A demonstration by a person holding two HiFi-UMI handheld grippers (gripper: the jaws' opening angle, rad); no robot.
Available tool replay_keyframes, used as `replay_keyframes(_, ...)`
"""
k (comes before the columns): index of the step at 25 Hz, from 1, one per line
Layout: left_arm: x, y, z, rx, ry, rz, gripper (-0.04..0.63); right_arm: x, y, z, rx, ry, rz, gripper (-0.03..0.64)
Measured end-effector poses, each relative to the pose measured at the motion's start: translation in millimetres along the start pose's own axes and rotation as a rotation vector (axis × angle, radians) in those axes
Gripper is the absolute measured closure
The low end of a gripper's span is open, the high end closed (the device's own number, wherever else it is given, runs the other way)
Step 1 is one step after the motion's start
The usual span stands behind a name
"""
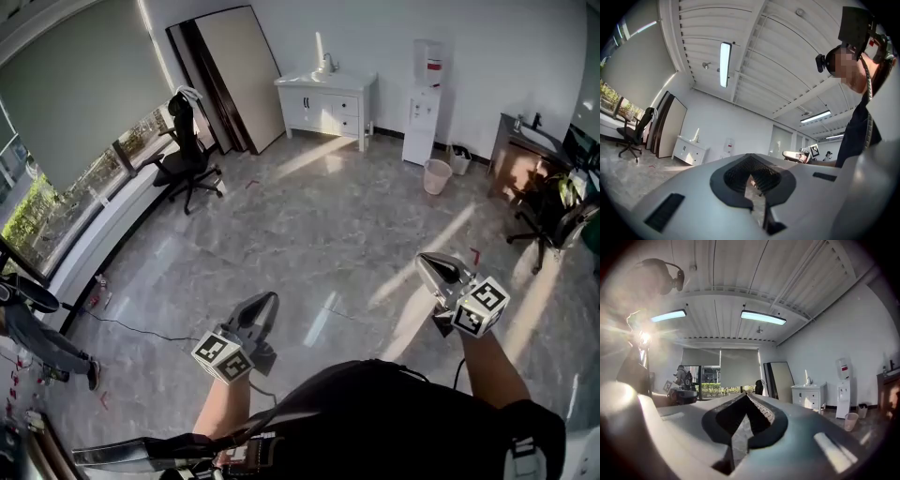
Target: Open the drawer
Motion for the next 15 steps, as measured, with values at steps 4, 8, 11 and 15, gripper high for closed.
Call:
replay_keyframes(4,2,15,25,-0.01,0.015,-0.012,0.604,7,-25,20,-0.018,0.034,0.011,0.615)
replay_keyframes(8,-3,52,40,-0.015,0.008,-0.023,0.604,9,-42,54,-0.005,0.048,0.019,0.615)
replay_keyframes(11,-7,87,49,0.005,0.002,-0.029,0.604,10,-48,88,0.009,0.046,0.014,0.615)
replay_keyframes(15,-27,155,52,0.034,-0.006,-0.035,0.604,2,-46,153,0.029,0.039,-0.002,0.615)
Point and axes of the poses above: the fingertips, and each gripper's own axes: z forward along the fingers, y to its left, x out of its underside, the point moved 4 cm from there along -z, backward along the fingers, and after that the axes turned 5 degrees about y, right-handed, at the moved point
